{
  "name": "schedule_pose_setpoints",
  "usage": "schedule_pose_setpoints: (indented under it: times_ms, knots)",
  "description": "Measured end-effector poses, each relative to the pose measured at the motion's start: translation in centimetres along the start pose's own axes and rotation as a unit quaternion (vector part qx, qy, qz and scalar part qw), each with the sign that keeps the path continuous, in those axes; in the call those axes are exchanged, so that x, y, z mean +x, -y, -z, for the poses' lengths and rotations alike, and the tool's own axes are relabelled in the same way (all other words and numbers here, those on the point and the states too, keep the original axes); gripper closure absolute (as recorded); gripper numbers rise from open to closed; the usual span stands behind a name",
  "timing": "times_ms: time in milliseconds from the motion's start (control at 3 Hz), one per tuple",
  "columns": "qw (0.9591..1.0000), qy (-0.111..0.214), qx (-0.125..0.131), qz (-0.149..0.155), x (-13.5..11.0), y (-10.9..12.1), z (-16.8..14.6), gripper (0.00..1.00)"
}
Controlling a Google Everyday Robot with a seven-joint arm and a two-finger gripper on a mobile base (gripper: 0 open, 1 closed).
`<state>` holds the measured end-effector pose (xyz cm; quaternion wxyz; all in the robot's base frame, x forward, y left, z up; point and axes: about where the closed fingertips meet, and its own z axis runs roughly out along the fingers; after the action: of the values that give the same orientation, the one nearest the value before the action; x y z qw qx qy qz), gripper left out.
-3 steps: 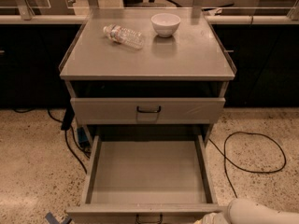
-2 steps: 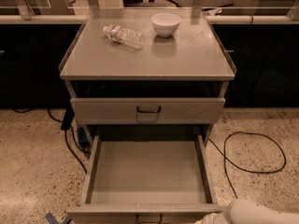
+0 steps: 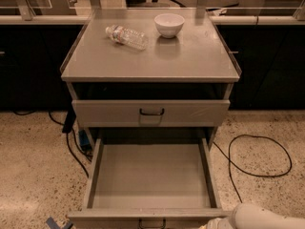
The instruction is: Close middle drawer
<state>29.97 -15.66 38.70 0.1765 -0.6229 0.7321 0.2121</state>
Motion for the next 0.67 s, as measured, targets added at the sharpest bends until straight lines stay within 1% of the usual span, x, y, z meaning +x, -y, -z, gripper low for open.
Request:
schedule_pose_setpoints:
  times_ms: [333,667]
  knots:
    - [1.0,0.0,0.0,0.0,0.0,0.0,0.0,0.36]
    - [1.0,0.0,0.0,0.0,0.0,0.0,0.0,0.15]
